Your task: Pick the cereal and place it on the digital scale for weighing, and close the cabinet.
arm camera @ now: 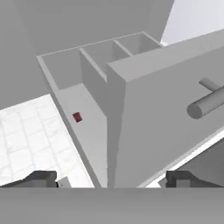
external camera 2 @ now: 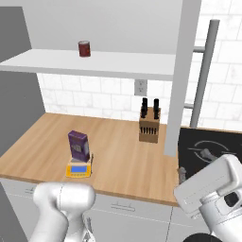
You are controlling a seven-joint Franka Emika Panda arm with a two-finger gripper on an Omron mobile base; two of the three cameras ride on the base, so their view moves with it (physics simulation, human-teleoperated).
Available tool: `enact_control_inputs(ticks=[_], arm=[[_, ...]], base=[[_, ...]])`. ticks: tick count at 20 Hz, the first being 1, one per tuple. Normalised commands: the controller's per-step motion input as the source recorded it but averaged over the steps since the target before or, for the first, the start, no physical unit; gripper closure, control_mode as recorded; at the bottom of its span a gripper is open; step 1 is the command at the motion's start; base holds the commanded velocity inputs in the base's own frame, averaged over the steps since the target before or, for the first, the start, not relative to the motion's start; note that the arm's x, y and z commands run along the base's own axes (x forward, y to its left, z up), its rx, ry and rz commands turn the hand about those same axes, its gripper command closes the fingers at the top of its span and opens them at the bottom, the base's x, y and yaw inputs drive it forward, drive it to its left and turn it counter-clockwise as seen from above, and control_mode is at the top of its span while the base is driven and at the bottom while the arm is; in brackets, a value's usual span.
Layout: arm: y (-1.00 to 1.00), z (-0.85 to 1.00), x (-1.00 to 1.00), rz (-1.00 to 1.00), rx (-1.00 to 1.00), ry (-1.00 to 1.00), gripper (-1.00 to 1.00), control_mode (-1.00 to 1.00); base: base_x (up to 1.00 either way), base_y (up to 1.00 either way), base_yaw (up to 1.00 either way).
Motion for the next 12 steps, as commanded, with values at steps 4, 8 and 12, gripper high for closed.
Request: enact_control_inputs(ticks=[4, 8, 12], arm=[[-0.5, 0.05, 0.31, 0.07, 0.13, 0.02, -1.0, -1.0], [0.0, 0.32, 0.57, 0.09, 0.04, 0.01, -1.0, -1.0], [0.0, 0.41, 0.45, 0.11, 0.07, 0.0, -1.0, -1.0]], base=[[0.0, 0.0, 0.0], [0.0, 0.0, 0.0], [0.0, 0.0, 0.0]])
